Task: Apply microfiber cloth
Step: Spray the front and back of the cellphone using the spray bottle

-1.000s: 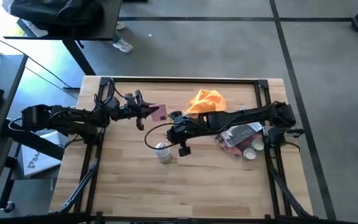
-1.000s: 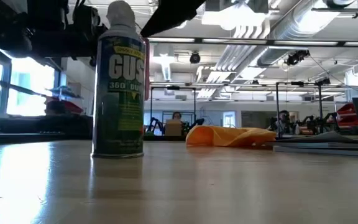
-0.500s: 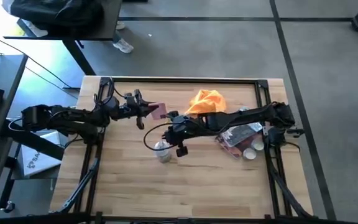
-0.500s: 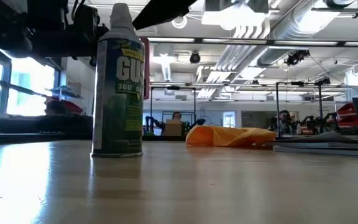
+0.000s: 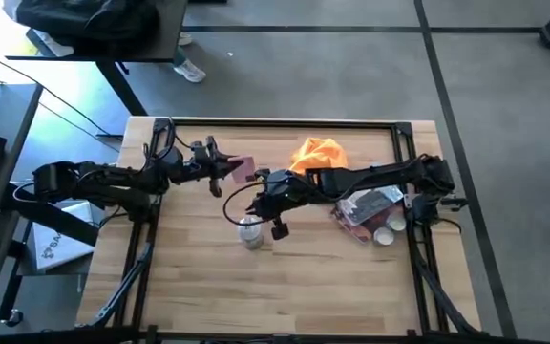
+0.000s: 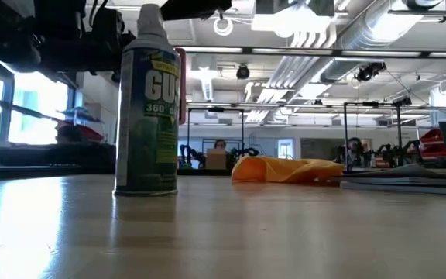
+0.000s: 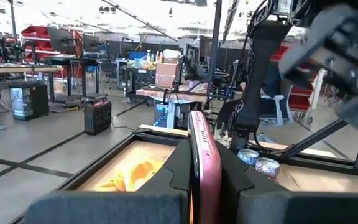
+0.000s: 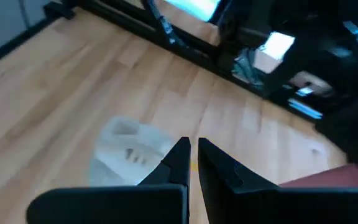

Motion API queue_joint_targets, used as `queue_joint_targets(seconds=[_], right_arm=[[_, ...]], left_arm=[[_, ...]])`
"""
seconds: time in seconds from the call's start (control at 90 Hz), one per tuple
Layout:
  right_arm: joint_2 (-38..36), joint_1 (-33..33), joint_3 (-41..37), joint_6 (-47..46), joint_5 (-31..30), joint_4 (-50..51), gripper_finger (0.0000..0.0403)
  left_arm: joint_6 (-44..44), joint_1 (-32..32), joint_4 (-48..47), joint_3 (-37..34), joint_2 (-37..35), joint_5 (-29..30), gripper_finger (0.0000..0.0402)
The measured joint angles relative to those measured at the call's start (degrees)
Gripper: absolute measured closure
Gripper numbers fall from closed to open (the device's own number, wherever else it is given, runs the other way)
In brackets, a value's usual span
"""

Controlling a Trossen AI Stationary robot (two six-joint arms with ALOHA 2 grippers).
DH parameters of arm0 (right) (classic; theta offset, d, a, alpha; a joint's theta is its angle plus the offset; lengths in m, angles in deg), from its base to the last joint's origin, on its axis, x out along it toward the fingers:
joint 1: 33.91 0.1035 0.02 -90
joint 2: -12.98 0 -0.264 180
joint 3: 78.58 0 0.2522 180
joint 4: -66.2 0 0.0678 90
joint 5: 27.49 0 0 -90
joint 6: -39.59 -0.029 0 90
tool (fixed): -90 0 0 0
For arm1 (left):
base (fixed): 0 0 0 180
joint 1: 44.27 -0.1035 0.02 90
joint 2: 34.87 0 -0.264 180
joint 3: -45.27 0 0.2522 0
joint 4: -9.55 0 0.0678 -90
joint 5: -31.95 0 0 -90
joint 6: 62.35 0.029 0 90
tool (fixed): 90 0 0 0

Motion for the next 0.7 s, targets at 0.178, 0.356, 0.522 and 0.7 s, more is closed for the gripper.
queue_joint_targets(seconds=[0.178,0.356,0.522,0.7], right_arm=[[1.9,-0.1,0.1,-0.5,0.0,-1.0,0.0403],[1.9,0.0,0.1,-0.4,0.0,-0.3,0.0403],[1.9,0.0,0.2,-0.5,0.1,0.9,0.0403],[1.9,0.0,0.2,-0.9,0.1,1.2,0.0403]], left_arm=[[-4.1,0.0,-0.2,0.0,0.0,-1.8,0.0394],[-5.4,0.0,-0.7,0.0,0.0,-2.9,0.0394],[-7.1,0.0,-1.2,0.0,0.0,-3.3,0.0394],[-13.5,0.0,-6.1,0.0,0.0,-1.8,0.0394]])
